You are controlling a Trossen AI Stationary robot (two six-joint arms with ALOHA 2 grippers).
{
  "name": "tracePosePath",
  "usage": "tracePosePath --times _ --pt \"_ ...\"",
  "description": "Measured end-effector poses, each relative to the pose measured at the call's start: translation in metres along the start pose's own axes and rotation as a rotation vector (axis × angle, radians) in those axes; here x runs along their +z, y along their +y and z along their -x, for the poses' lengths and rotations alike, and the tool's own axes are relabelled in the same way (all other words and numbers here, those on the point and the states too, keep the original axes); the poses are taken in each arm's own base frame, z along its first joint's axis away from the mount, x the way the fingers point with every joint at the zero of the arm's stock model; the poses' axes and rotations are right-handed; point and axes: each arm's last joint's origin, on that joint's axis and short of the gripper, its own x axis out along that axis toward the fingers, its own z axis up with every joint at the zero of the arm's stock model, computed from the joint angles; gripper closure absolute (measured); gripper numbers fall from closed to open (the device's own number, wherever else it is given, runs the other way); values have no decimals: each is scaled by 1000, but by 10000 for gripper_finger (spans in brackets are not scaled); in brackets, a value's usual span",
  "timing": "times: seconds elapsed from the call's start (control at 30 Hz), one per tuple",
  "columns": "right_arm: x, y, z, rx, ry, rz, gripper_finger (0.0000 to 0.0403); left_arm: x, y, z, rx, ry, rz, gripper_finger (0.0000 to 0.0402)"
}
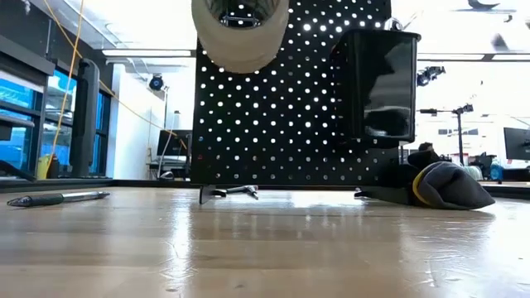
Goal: Hang tools onto peg board
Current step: Hang the 12 mm tool onto the pegboard aligned with the others
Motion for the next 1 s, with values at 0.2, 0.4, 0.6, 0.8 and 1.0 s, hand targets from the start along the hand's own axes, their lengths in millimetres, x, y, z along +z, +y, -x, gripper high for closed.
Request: tracePosePath --times 0.2,0.4,0.6,0.8,1.0 --pt "11 5 20 99 -256 -81 402 6 -43 38 -26 -294 107 401" --pt "45 17 31 231 -414 12 402 17 -63 51 -158 -460 204 402" --pt "89 13 63 288 -650 48 402 47 -76 101 -336 -644 159 401" --pt "127 -2 105 332 -806 92 402 73 -74 188 -205 -842 -20 402" --pt "172 -9 122 415 -979 106 402 82 -64 249 -48 -960 -136 401"
